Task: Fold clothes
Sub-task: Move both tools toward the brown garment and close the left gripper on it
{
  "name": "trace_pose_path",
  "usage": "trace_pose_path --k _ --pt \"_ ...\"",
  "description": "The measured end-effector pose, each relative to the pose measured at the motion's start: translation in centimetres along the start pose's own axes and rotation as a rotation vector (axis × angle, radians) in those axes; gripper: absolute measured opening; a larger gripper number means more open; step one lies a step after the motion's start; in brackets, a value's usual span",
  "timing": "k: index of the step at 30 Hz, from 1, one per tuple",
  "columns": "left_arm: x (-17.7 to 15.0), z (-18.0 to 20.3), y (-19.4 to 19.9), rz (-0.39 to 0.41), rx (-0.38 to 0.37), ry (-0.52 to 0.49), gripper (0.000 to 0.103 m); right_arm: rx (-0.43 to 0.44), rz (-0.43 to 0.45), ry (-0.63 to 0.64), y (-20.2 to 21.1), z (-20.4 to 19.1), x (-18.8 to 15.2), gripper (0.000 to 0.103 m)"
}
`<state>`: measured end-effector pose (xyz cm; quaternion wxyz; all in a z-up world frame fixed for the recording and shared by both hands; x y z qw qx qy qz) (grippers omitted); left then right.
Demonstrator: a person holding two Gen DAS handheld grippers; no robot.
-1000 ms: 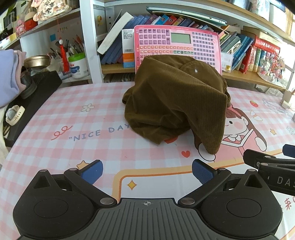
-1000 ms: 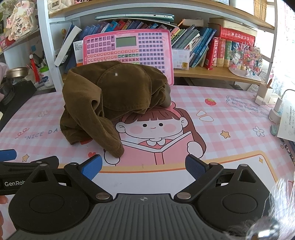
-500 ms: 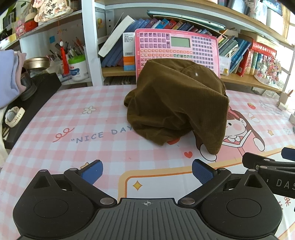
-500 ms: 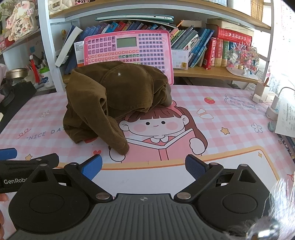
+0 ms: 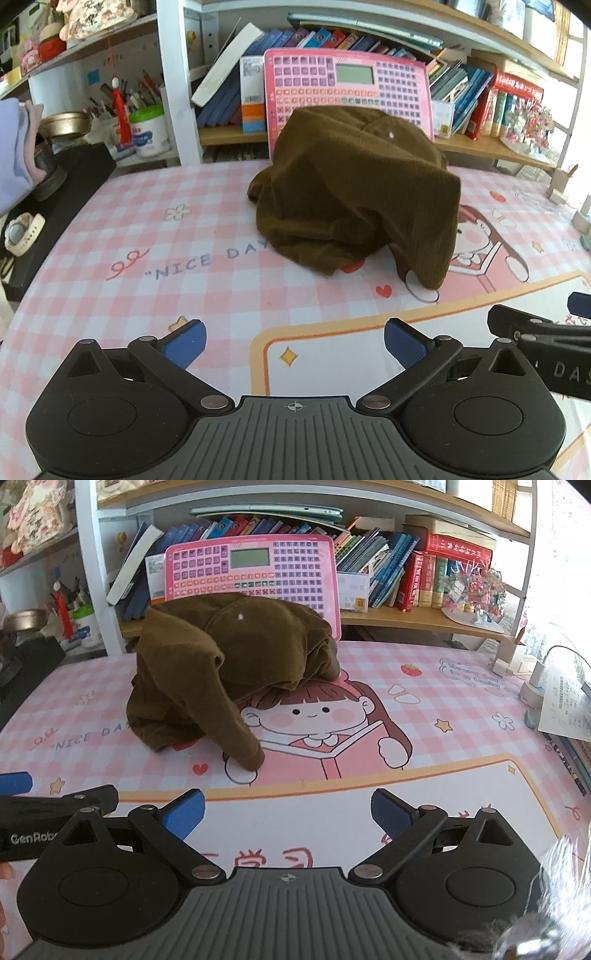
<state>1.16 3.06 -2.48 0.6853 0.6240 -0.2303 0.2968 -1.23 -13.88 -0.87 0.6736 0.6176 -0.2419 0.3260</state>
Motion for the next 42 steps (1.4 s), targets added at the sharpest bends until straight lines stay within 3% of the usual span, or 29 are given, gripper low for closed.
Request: trace_pose_path --k 12,20,32,37,42 --pt "-0.9 0.9 -0.7 -0.056 -0.013 0.014 0.103 0.007 -0.025 0.015 -0.2 1.0 -0.5 0.097" --pt "-0.7 3.5 -0.4 -0.032 0.055 0.06 0.103 0.088 -0.001 0.037 -1.4 4.0 0.0 0.097" --pt "-2.1 10.8 0.8 0.023 0.168 0.096 0.103 0.243 0.02 0.057 -3.0 12.1 -0.6 0.099" --pt "-2.9 12.7 1.0 0.015 0.208 0.112 0.103 0.297 0.011 0.016 -3.6 14.5 -1.4 0.099" --pt "-1.8 13.4 0.7 0.038 0.254 0.085 0.103 0.319 0.013 -0.054 -3.9 16.4 -1.8 0.099"
Point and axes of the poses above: each gripper's, at about its wrist camera, not at the fingertips, and y roughly against the way its jaws point, z to its right, x to its top, the point moved 3 cm from there along -y, roughly the way its jaws point, and after that the axes turned 10 degrees about y, right-handed, at the moved point
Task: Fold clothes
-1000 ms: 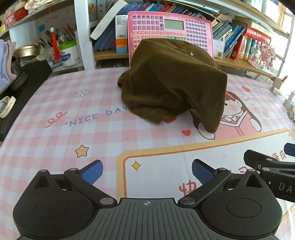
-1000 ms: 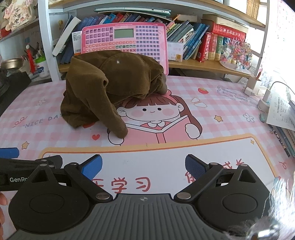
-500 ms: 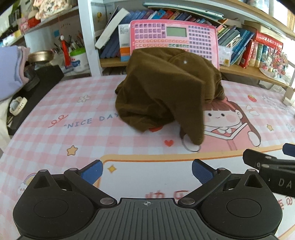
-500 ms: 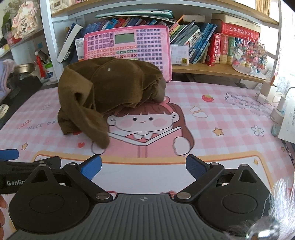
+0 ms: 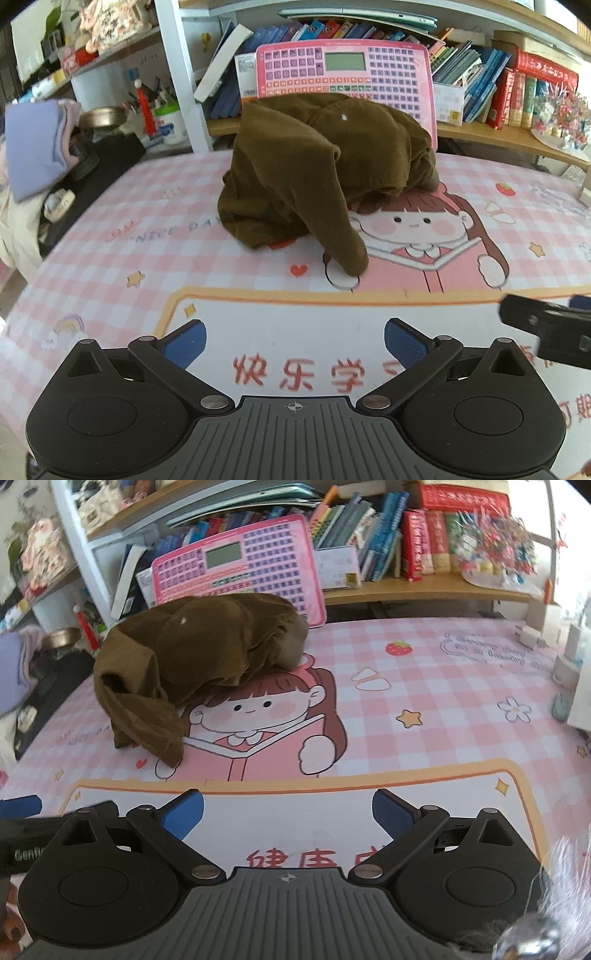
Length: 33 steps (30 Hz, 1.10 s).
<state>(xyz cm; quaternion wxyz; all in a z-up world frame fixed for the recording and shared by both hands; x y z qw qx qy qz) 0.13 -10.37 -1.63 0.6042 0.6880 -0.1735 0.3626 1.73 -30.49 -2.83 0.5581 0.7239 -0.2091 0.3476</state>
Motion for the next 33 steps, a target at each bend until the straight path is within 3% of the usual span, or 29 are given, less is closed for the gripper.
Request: trace_pose_path --k 8,11,19,22,23,24,26,27,31,33 --pt "4.4 1.3 -2.3 0.062 0.0 -0.007 0.103 0.1 0.037 -0.171 0.6 2.3 0.1 0.099" --pt "5.3 2.2 -3.7 0.062 0.002 -0.026 0.103 0.083 0.034 -0.181 0.9 2.9 0.2 0.099" --pt "8.5 1.0 -7.6 0.076 0.106 0.048 0.103 0.09 0.03 -0.227 1.6 4.7 -0.1 0.099" --pt "9.3 -0.4 -8.6 0.062 0.118 0.101 0.086 0.104 0.027 -0.245 1.8 5.1 -0.2 0.099" --pt "9.4 -0.8 -9.1 0.038 0.124 0.117 0.068 0.108 0.027 -0.251 1.8 5.1 -0.2 0.099" --pt "9.6 -1.2 -9.5 0.015 0.13 0.132 0.039 0.112 0.027 -0.257 1.9 5.1 -0.2 0.099" --pt "9.4 -2.2 -10.0 -0.025 0.131 0.16 0.009 0.121 0.029 -0.267 2.0 5.2 -0.2 0.099" --pt "9.3 -2.6 -10.0 -0.029 0.13 0.172 0.001 0.125 0.031 -0.269 1.9 5.1 0.0 0.099" --pt "8.2 -3.6 -7.7 0.015 0.086 0.133 0.0 0.143 0.04 -0.277 1.7 4.8 0.5 0.098" --pt "7.3 -2.9 -5.6 0.035 0.04 0.059 0.0 0.155 0.04 -0.289 1.3 4.7 0.8 0.098"
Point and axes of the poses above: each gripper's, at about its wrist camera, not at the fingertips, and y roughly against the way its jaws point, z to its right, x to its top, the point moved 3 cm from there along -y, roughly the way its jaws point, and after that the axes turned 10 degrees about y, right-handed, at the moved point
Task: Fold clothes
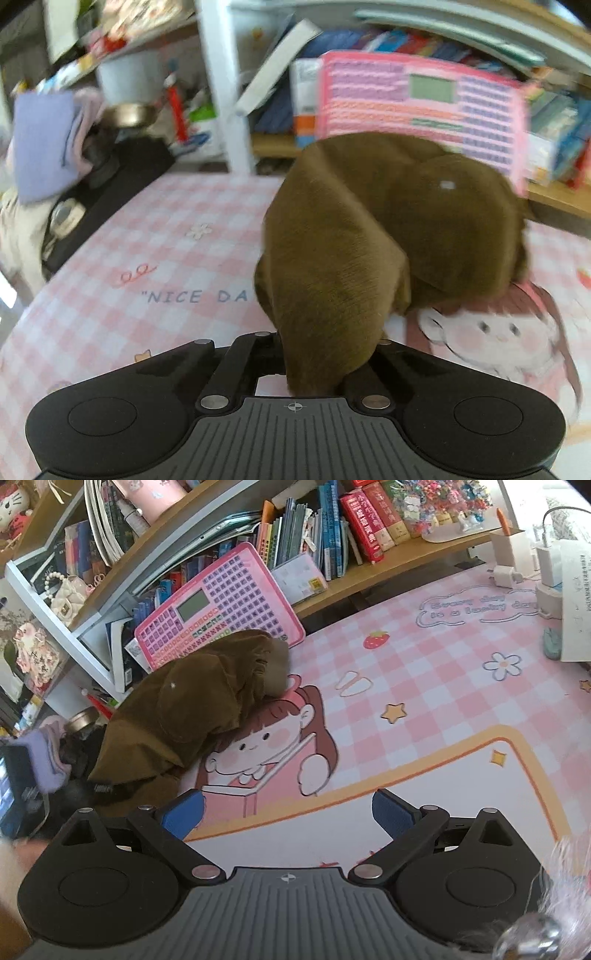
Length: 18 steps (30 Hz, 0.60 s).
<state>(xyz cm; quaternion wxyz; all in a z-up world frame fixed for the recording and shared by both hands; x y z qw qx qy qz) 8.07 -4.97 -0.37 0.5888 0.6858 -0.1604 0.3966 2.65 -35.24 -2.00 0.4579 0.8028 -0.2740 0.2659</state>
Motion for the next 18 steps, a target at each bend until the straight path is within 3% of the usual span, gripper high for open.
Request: trace_pose_path --k 3,6,8,12,18 --pt "-1.4 1.2 4.0 0.022 -0.124 -0.069 0.0 0.016 -0.003 -0.029 -0.6 -0.2 0.3 0.097" --pt "-4.3 2.9 8.1 0.035 -0.262 -0.207 0.001 0.001 -0.003 -0.038 -1.1 -0.2 0.6 0.096" --pt "-6.7 3.4 9.2 0.006 -0.288 -0.28 0.001 0.006 -0.009 -0.043 -1.4 -0.2 0.7 0.096" --pt "-8.4 2.1 9.9 -0.058 -0.304 -0.179 0.001 0.08 -0.041 -0.067 -2.0 -0.2 0.8 0.096" --pt "-6.3 0.8 12.6 0.053 -0.302 -0.08 0.001 0.177 -0.089 -0.144 -2.9 -0.5 0.8 0.096"
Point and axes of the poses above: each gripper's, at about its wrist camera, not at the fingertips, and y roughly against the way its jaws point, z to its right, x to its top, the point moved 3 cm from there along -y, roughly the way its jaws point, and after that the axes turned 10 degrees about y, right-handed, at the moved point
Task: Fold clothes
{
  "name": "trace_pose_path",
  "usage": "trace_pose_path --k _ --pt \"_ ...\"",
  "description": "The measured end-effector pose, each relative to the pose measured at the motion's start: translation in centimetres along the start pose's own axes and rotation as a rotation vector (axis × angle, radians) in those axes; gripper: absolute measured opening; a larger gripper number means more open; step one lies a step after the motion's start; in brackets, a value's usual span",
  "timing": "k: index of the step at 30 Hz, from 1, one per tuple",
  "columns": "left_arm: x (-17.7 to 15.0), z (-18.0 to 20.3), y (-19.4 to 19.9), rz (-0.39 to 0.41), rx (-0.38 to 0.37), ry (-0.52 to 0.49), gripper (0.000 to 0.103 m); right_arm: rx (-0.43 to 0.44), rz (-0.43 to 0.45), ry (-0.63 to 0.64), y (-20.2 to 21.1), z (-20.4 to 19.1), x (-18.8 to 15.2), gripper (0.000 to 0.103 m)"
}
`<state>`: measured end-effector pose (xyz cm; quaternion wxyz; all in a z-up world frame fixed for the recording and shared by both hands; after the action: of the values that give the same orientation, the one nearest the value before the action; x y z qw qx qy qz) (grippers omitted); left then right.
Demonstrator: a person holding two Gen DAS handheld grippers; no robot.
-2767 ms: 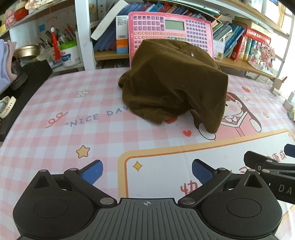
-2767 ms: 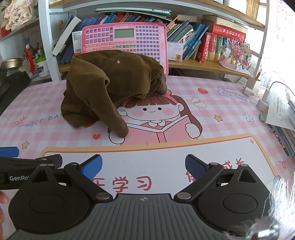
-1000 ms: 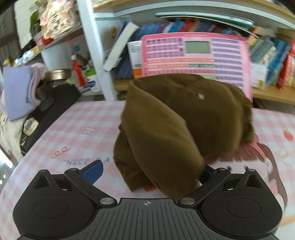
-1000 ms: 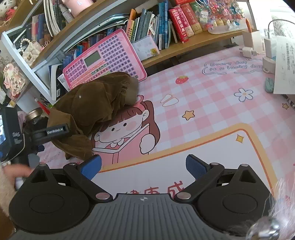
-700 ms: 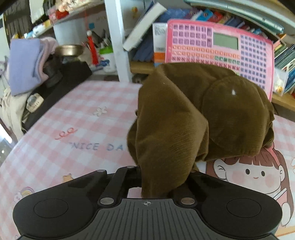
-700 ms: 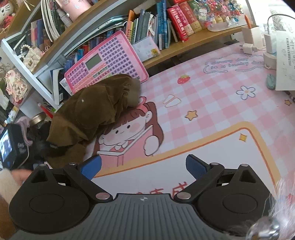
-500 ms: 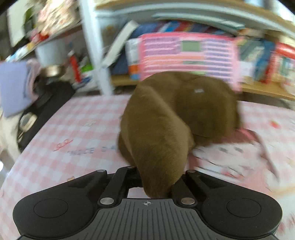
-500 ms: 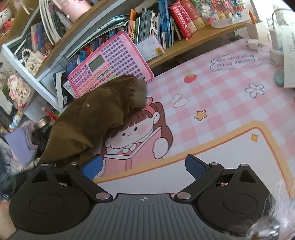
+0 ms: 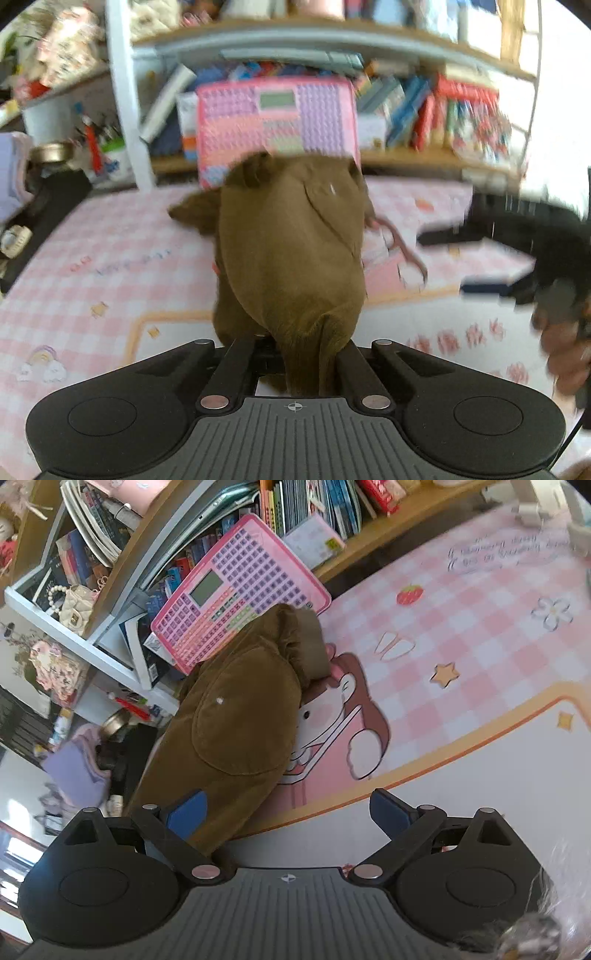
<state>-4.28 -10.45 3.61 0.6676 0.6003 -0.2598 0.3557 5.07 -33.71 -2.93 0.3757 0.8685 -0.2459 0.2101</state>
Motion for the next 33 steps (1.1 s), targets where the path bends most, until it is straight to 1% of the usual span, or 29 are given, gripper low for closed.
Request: trace_pose_path --k 2,4,10,13,15,17,19,20,22,24,25,26,27,29,30,31,32,33 --pt "1.1 -0.1 1.5 0.058 -0.01 0.026 0.001 0.038 -0.012 -0.039 -0.3 0.0 0.2 0.096" --pt "2.2 0.1 2.8 0.107 -0.026 0.03 0.001 0.095 -0.025 -0.108 -0.8 0.3 0.5 0.096" --pt "4.2 1.0 6.0 0.193 -0.104 0.033 0.001 0.316 -0.08 -0.405 -3.7 1.0 1.1 0.096" --pt "5.2 1.6 7.6 0.241 -0.156 0.047 0.001 0.372 -0.126 -0.54 -5.0 1.3 0.3 0.096" --pt "5.7 2.1 8.4 0.265 -0.19 0.042 0.001 0.405 -0.137 -0.626 -5.5 1.3 -0.5 0.096" --pt "5.9 2.4 9.2 0.281 -0.218 0.031 0.001 0.451 -0.113 -0.721 -5.9 1.4 -0.8 0.096" --pt "6.1 2.4 9.9 0.295 -0.252 0.042 0.001 0.487 -0.08 -0.777 -6.2 1.6 -0.4 0.096" --pt "6.2 2.3 10.3 0.305 -0.27 0.058 0.001 0.488 -0.064 -0.787 -6.3 1.8 0.0 0.096" --pt "6.6 1.8 11.3 0.327 -0.306 0.096 0.001 0.461 -0.027 -0.818 -6.5 2.4 0.6 0.095" --pt "7.0 1.0 11.7 0.348 -0.311 0.134 0.001 0.426 -0.003 -0.866 -6.5 3.1 0.8 0.089" --pt "7.2 0.5 11.9 0.359 -0.311 0.153 0.001 0.407 0.007 -0.887 -6.4 3.5 0.8 0.084" --pt "7.4 0.1 12.1 0.369 -0.311 0.172 0.001 0.388 0.018 -0.893 -6.1 3.9 0.8 0.076" --pt "7.5 -0.5 12.0 0.368 -0.287 0.189 0.001 0.37 0.03 -0.9 -5.8 4.4 0.8 0.07" --pt "7.1 -1.7 11.1 0.334 -0.222 0.205 0.001 0.332 0.053 -0.912 -5.1 5.2 0.9 0.05" --pt "6.9 -2.2 10.5 0.31 -0.186 0.204 0.001 0.313 0.064 -0.918 -4.8 5.7 0.9 0.047" --pt "6.5 -2.6 9.7 0.276 -0.156 0.201 0.001 0.296 0.078 -0.92 -4.4 6.1 0.9 0.035" --pt "6.1 -2.9 9.0 0.241 -0.142 0.196 0.001 0.281 0.093 -0.908 -4.1 6.6 1.0 0.02" --pt "5.6 -3.1 8.2 0.208 -0.132 0.19 0.001 0.267 0.101 -0.892 -3.8 7.0 1.1 0.014"
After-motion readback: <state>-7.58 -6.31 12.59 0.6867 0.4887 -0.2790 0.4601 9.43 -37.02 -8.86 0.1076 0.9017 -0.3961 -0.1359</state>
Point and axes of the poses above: each gripper's, at about its wrist camera, not at the fingertips, and y roughly against the way its jaws point, z to its right, x to its top, the point moved 3 cm from there along -y, roughly the way its jaws point, and after that the axes turned 10 degrees about y, right-handed, at the moved point
